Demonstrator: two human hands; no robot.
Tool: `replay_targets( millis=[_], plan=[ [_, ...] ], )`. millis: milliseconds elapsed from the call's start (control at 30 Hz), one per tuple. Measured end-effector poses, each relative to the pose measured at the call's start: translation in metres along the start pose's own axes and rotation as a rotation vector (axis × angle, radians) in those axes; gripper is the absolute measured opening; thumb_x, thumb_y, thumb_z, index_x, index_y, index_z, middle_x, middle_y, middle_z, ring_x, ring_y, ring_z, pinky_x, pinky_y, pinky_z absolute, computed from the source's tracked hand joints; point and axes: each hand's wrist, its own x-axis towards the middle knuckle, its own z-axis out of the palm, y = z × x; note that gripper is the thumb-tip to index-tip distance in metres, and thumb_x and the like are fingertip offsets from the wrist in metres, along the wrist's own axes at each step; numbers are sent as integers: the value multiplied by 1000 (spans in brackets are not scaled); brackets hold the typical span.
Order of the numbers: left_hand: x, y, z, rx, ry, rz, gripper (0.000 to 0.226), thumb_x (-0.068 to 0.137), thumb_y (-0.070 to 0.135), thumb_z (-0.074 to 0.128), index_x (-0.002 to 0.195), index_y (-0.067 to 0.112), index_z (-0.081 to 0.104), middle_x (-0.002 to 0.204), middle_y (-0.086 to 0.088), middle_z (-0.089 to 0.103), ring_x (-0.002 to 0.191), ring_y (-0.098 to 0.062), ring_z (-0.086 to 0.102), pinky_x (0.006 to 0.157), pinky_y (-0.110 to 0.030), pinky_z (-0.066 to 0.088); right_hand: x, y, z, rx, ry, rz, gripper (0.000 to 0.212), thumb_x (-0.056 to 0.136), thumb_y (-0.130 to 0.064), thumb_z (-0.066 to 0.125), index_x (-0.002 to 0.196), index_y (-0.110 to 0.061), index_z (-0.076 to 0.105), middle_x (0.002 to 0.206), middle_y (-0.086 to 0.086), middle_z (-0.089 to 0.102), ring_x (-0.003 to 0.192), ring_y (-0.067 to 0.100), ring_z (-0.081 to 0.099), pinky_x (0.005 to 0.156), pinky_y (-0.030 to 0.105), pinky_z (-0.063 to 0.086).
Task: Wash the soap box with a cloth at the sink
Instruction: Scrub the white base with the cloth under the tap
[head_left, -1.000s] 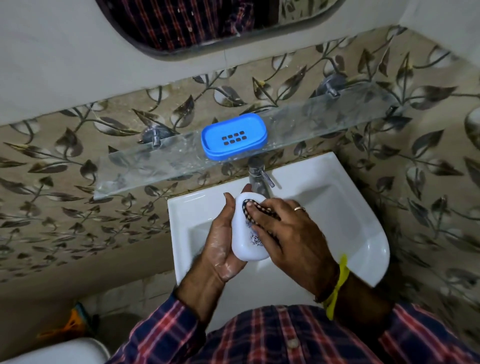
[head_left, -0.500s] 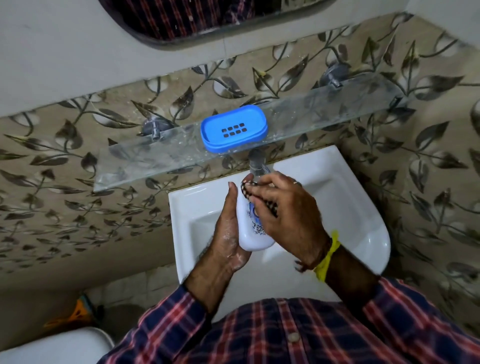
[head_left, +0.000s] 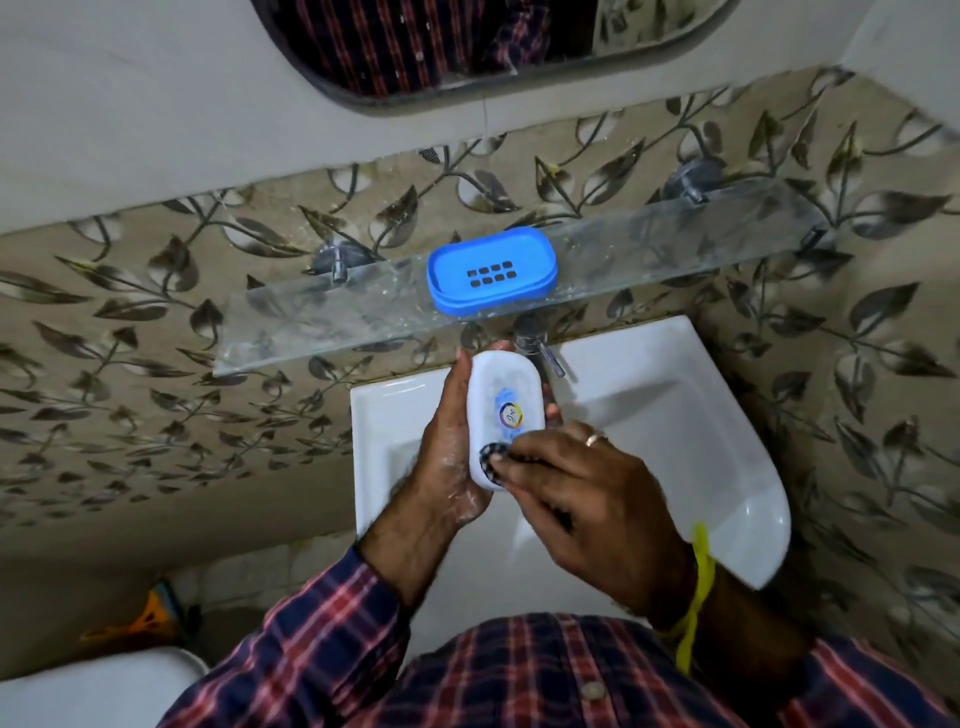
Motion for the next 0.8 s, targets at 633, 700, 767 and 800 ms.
replay_targets(
  millis=[633, 700, 767, 800],
  plan=[
    [-2, 3, 4, 14, 3, -63, 83, 89, 75, 38, 136, 9, 59, 122, -18, 60, 103, -25, 61, 92, -37, 50, 1, 11, 3, -11, 109, 70, 17, 91, -17, 68, 106, -18, 76, 109, -4, 70, 92, 23, 65, 82, 32, 54],
    [-1, 0, 0, 18, -21, -43, 80, 92, 73, 32, 115, 9, 73, 107, -14, 70, 92, -21, 68, 86, -33, 53, 9, 17, 1, -20, 148, 160, 15, 89, -13, 71, 102, -14, 77, 103, 1, 71, 87, 26, 67, 77, 38, 54],
    [-1, -6, -2, 26, -30, -31, 79, 94, 71, 31, 108, 8, 76, 103, -14, 76, 89, -23, 75, 83, -34, 60, 21, 17, 1, -33, 193, 211, 14, 87, -11, 72, 100, -12, 77, 100, 3, 71, 86, 26, 66, 79, 37, 54],
    [-1, -8, -3, 30, -35, -22, 78, 94, 70, 32, 110, 7, 76, 106, -16, 76, 92, -25, 76, 81, -37, 62, 23, 14, 2, -44, 187, 185, 14, 88, -12, 71, 100, -12, 77, 102, 3, 71, 86, 25, 65, 80, 35, 53]
  ],
)
